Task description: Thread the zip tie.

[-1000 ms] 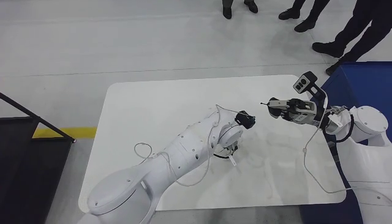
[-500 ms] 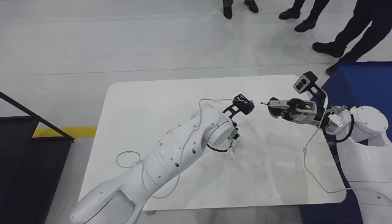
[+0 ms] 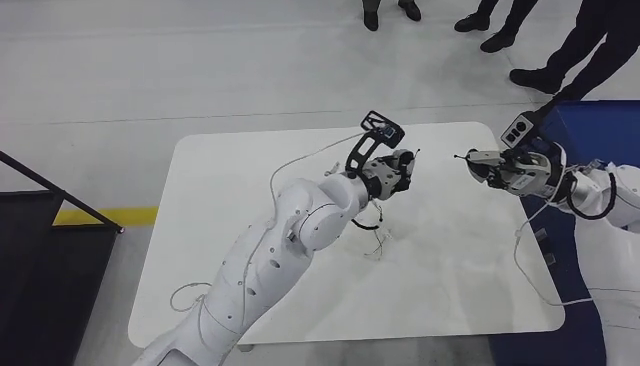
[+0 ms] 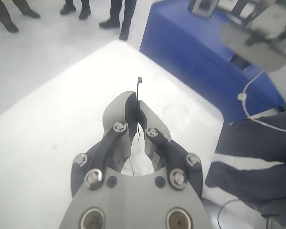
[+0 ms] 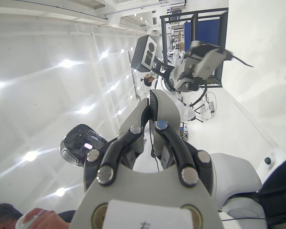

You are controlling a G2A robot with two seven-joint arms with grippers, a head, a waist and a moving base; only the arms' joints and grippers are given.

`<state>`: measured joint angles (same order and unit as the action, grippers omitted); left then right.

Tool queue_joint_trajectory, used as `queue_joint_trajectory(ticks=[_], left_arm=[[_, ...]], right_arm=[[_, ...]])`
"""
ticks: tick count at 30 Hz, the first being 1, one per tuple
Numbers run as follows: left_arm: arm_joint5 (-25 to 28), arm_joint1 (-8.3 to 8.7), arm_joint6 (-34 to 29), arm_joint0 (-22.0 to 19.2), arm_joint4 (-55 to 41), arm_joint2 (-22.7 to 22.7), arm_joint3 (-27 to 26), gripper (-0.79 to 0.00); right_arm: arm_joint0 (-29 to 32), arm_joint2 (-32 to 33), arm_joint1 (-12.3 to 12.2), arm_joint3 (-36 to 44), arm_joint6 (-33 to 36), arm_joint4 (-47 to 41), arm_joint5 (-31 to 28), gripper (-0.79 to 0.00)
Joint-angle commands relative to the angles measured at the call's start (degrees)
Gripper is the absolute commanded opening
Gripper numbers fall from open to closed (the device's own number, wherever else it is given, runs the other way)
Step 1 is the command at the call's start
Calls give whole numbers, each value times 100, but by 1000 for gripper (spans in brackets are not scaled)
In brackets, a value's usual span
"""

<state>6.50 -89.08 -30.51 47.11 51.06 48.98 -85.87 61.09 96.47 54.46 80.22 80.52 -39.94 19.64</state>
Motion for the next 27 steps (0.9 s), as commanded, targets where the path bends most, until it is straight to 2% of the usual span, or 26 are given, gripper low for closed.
queue_joint_trajectory(ticks=[1, 10, 14, 16, 18, 21, 27], left_arm=[[-10, 0, 5, -15, -13, -5, 2, -785], [70, 1, 86, 74, -64, -12, -117, -785], [3, 8, 985, 454, -321, 218, -598, -785], [-205, -4, 1648, 681, -349, 307, -800, -785], [-249, -23, 2045, 857, -417, 268, -830, -785], [-300, -50, 2325, 922, -239, 147, -800, -785], [-341, -64, 2349, 924, -147, 72, -781, -785]], right_arm=[[-1, 2, 0, 2, -16, -4, -13, -785], [71, -15, 4, 62, -192, 10, -61, -785], [319, -56, 1, 206, -557, 76, -175, -785], [485, -121, 5, 274, -650, 87, -235, -785], [708, -149, 12, 383, -829, 121, -390, -785], [991, -172, 35, 500, -1023, -117, -439, -785], [1137, -161, 52, 639, -1223, -263, -625, -785]])
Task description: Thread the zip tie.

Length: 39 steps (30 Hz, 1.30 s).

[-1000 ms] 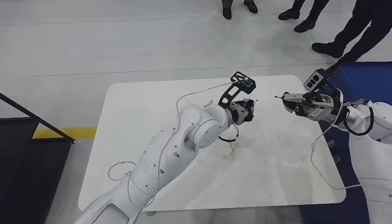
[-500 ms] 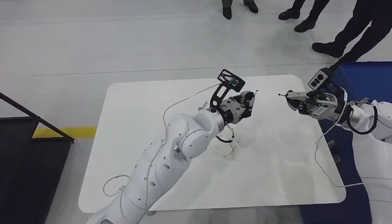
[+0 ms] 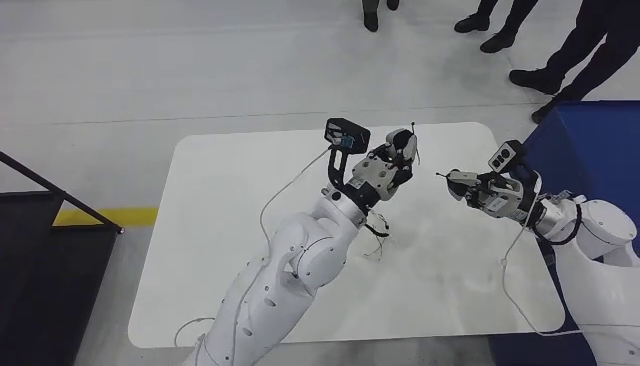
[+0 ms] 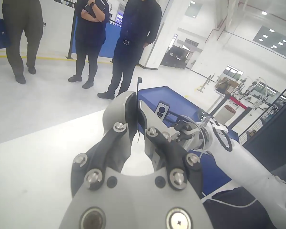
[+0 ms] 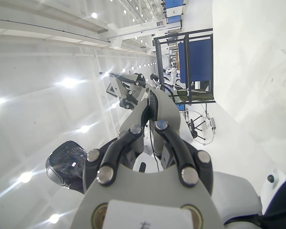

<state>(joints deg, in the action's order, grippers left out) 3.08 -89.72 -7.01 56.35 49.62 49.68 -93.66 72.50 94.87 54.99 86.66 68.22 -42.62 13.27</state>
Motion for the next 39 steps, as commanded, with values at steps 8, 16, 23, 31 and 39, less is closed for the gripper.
queue_joint_trajectory(ticks=[8, 16, 23, 31, 39], left_arm=[[115, -49, 115, 48, 309, -309, 143, -785], [-2, -125, 269, -55, 528, -409, 318, -785], [83, -140, 288, 31, 482, -337, 311, -785], [129, -147, 254, 95, 507, -233, 309, -785], [130, -177, 158, 57, 510, -201, 429, -785]], right_arm=[[124, -122, -3, 272, -164, 165, -91, -785], [82, -179, -27, 247, -78, 170, -56, -785], [-7, -244, -35, 143, -137, 95, 22, -785], [-27, -267, -39, 127, -137, 97, 39, -785], [-27, -267, -39, 127, -137, 97, 39, -785]])
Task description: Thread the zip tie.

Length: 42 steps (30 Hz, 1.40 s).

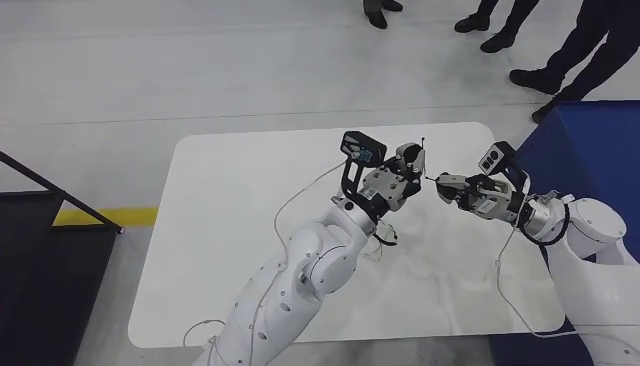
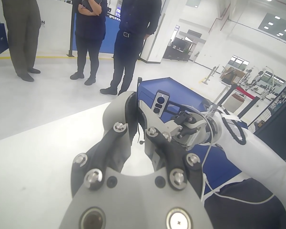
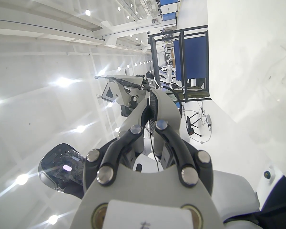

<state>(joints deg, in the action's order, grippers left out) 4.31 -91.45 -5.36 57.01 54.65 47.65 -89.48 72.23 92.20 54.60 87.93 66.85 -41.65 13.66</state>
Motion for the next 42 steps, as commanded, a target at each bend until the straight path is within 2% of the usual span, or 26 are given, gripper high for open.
queue_joint_trajectory(ticks=[1, 9, 29, 34, 35, 36, 37, 38, 42], left_arm=[[6, -9, -11, -14, 6, 3, 20, -785], [65, -32, 80, 23, 17, 35, -51, -785], [-29, -95, -414, -25, 101, 8, 152, -785], [-22, -113, -438, -30, 83, 8, 156, -785], [-10, -114, -442, -25, 79, 13, 143, -674], [-6, -115, -439, -16, 79, 20, 135, -496], [12, -117, -433, -1, 51, 23, 118, -185], [32, -119, -424, 15, 15, 32, 103, 0], [36, -116, -378, 68, -4, 100, 13, 0]], right_arm=[[0, 0, 0, 0, 0, 0, 0, -785], [0, 0, 0, 0, 0, 0, 0, -785], [0, 0, 0, 0, 0, 0, 0, -785], [104, -23, 8, 134, -226, -52, -44, -785], [117, -23, 6, 144, -240, -57, -31, -785], [130, -23, 4, 142, -265, -77, 15, -785], [137, -23, 3, 129, -304, -104, 81, -785], [135, -26, 2, 122, -326, -140, 154, -785], [50, -53, -12, 5, -343, -297, 649, -785]])
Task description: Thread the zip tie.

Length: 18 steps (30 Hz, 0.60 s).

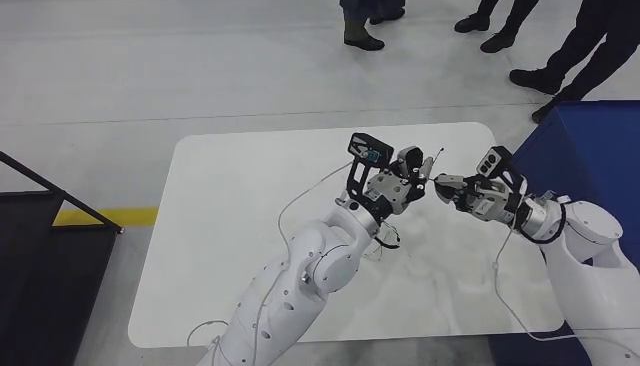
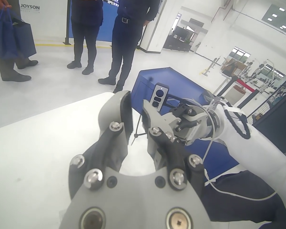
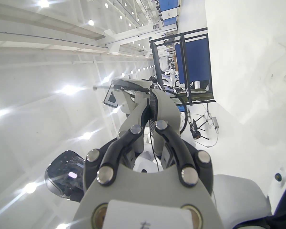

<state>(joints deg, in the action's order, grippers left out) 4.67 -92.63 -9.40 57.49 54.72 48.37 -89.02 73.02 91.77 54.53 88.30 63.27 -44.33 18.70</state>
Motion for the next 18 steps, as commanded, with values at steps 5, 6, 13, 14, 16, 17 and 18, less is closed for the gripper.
queue_joint_trajectory(ticks=[5, 6, 13, 14, 16, 17, 18], left_arm=[[-101, 17, 232, 179, -214, 270, -184, 0], [-98, 19, 258, 228, -382, 344, -202, 0], [-120, 26, 265, 270, -734, 558, -200, 0], [-120, 26, 265, 270, -734, 558, -200, 0], [-120, 26, 265, 270, -734, 558, -200, 0], [-120, 26, 265, 270, -734, 558, -200, 0], [-129, 35, 299, 275, -570, 555, -177, 0]], right_arm=[[-237, -70, -34, -342, 158, -373, 1130, -785], [-306, -81, -40, -414, 173, -479, 1396, -785], [-587, -238, -63, -747, -43, -1038, 2274, -785], [-587, -238, -63, -747, -43, -1038, 2274, -785], [-587, -238, -63, -747, -43, -1038, 2274, -785], [-587, -238, -63, -747, -43, -1038, 2274, -785], [-587, -238, -63, -747, -43, -1038, 2274, -785]])
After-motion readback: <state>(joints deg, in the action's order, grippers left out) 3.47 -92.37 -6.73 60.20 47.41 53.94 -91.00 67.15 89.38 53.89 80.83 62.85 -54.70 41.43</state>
